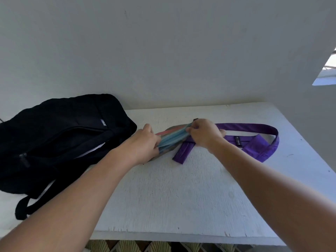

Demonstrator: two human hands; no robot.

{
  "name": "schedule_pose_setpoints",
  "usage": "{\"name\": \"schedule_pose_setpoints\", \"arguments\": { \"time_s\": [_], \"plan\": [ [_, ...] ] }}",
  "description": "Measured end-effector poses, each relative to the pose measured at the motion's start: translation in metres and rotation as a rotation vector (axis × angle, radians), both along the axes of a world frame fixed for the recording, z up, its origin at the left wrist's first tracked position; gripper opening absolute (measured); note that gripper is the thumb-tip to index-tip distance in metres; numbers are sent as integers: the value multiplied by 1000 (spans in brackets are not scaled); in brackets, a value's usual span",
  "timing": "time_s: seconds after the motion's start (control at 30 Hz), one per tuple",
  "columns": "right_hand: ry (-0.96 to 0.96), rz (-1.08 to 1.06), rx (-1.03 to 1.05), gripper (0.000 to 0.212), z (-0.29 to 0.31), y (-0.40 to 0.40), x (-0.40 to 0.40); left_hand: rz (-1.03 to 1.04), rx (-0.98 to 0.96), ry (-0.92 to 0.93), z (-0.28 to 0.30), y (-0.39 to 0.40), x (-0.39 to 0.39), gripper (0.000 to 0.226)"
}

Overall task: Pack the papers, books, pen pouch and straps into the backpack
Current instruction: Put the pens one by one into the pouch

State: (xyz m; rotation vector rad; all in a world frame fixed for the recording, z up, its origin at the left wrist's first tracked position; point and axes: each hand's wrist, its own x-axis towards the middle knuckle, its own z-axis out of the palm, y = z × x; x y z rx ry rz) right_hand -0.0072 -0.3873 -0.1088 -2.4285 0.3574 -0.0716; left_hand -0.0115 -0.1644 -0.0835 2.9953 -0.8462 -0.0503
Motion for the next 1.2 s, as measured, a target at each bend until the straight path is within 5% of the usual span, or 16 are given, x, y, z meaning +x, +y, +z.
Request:
{"name": "schedule_pose_setpoints", "arguments": {
  "time_s": [0.13,0.33,0.43,0.6,0.77,0.9,1.07,1.13,1.2],
  "plan": [
    [-12,-26,104,22,-14,-6,-3,91,-82,104,-5,1,8,36],
    [-182,-45,240,12,-38,4,-12,207,-186,283,-33,-10,14,89],
    [-323,-103,413,33,-44,13,-25,274,-275,206,-43,-8,12,79],
    [-18,-115,951,79,-29,46,-29,246,-254,-123,-39,1,-4,80],
    [169,42,1338,56,-8,82,-27,173,-161,-437,-17,19,-27,77],
    [167,49,1460,51,-7,118,-36,215,-131,-424,6,50,-46,76],
    [209,30,1550,52,-4,159,-52,408,-313,-23,46,90,-83,83],
    [201,6,1572,52,-1,173,-58,447,-429,-91,59,113,-89,67],
    [190,-34,1622,53,2,188,-63,471,-337,-308,63,145,-83,49]
  ]
}}
